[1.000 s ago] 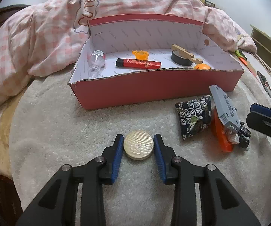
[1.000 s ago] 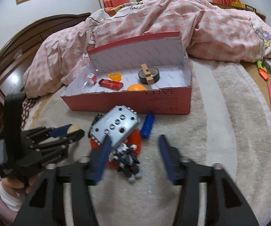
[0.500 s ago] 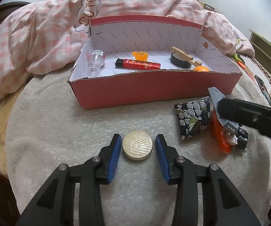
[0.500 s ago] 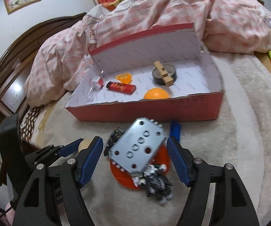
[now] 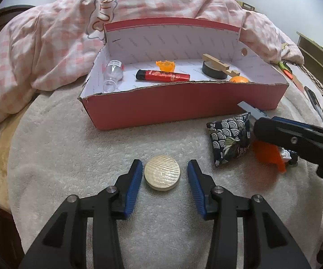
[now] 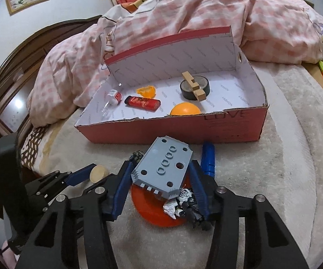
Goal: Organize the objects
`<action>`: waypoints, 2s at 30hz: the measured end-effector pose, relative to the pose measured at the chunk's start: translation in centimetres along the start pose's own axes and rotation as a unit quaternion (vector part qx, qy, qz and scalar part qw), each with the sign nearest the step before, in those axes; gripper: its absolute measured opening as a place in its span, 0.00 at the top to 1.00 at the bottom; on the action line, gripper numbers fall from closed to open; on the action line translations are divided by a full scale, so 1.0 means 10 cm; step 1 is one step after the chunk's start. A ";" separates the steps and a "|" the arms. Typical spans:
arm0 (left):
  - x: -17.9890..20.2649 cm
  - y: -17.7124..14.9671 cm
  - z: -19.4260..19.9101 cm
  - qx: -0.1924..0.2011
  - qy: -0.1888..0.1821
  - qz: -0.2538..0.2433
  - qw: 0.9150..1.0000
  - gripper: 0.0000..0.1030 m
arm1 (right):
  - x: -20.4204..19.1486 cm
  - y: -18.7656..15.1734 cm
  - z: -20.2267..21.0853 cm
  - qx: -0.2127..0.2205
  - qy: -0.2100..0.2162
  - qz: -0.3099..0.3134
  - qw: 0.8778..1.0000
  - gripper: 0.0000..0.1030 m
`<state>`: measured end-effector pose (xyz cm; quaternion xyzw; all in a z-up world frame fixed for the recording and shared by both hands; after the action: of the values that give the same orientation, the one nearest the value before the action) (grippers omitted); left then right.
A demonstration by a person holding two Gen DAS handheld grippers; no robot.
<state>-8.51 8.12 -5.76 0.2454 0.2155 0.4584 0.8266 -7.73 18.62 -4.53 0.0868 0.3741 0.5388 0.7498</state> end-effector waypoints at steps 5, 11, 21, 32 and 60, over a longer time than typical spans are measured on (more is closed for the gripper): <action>0.00 0.00 0.00 0.001 -0.001 0.003 1.000 0.58 | -0.01 0.00 0.08 0.010 0.008 0.004 1.000 0.53; 0.00 0.01 0.00 -0.001 -0.007 0.008 1.000 0.56 | 0.06 0.02 0.12 0.015 0.013 -0.002 1.000 0.54; -0.07 0.01 0.04 0.009 -0.015 0.036 0.999 0.70 | 0.07 0.01 0.16 0.017 0.024 -0.008 1.000 0.55; -0.05 0.11 0.27 0.034 -0.011 0.031 0.999 0.70 | 0.05 0.00 0.28 0.025 0.034 -0.007 0.999 0.55; -0.24 0.27 0.65 0.065 0.004 0.059 0.996 0.70 | -0.18 0.13 0.71 0.071 0.061 0.028 0.995 0.56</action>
<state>-7.64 5.96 1.26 0.3087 0.2335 0.4920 0.7798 -4.26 19.49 2.02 0.1171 0.4535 0.5362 0.7022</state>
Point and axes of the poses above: each gripper's, at about its wrist camera, not at the fingertips, and z roughly against the way its jaws point, x to its right, y to its top, the point moved 9 cm from there along -z, roughly the way its jaws point, and after that the axes turned 14 degrees about -z, right-handed, at the moved point
